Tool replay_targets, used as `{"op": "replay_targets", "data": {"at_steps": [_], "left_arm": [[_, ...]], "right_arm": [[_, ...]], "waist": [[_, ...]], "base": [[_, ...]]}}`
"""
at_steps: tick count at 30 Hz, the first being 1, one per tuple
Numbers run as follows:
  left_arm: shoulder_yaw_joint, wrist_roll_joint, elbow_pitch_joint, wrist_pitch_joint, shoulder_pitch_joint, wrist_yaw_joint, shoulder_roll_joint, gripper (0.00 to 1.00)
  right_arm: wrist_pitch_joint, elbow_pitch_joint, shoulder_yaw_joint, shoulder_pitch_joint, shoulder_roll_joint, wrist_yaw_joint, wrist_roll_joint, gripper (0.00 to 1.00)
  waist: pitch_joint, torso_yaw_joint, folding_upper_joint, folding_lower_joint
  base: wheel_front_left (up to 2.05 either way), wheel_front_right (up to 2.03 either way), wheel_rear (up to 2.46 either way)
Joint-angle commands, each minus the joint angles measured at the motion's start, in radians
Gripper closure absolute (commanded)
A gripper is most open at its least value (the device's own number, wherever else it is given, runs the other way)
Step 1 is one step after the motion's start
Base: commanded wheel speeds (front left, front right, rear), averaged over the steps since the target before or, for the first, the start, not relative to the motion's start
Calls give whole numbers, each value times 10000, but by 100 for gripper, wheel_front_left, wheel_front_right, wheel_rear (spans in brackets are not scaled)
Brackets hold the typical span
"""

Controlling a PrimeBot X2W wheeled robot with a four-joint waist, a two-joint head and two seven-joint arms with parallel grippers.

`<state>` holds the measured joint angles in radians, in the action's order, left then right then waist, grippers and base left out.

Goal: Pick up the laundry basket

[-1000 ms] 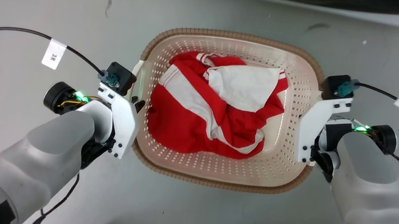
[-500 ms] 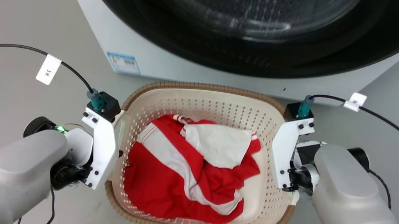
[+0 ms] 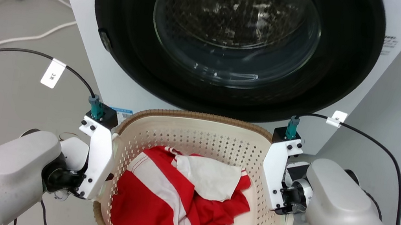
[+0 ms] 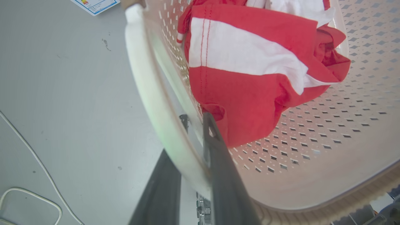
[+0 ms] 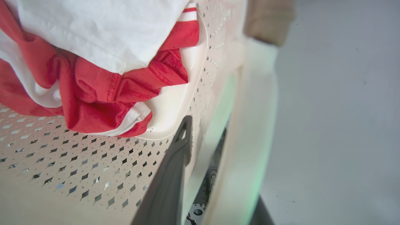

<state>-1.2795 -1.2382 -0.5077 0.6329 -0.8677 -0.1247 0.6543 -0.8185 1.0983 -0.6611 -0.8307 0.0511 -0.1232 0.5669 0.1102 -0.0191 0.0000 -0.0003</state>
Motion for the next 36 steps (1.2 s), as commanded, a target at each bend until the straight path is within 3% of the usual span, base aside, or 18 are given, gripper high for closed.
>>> {"op": "replay_targets", "data": {"at_steps": [1,13,36], "left_arm": [[-25,16,51,65,85,-95,56,100],[-44,-4,187,681,887,-97,130,100],[-51,4,231,831,1196,-108,-112,100]], "right_arm": [[-9,-76,-133,98,-17,-136,-40,100],[-260,11,-384,344,-17,-136,796,100],[-238,277,-882,67,-24,-137,1290,100]], "waist": [[-205,-38,0,3],[-1061,-292,0,3],[-1130,-392,0,3]], "base": [[0,0,0],[0,0,0],[0,0,0]]}}
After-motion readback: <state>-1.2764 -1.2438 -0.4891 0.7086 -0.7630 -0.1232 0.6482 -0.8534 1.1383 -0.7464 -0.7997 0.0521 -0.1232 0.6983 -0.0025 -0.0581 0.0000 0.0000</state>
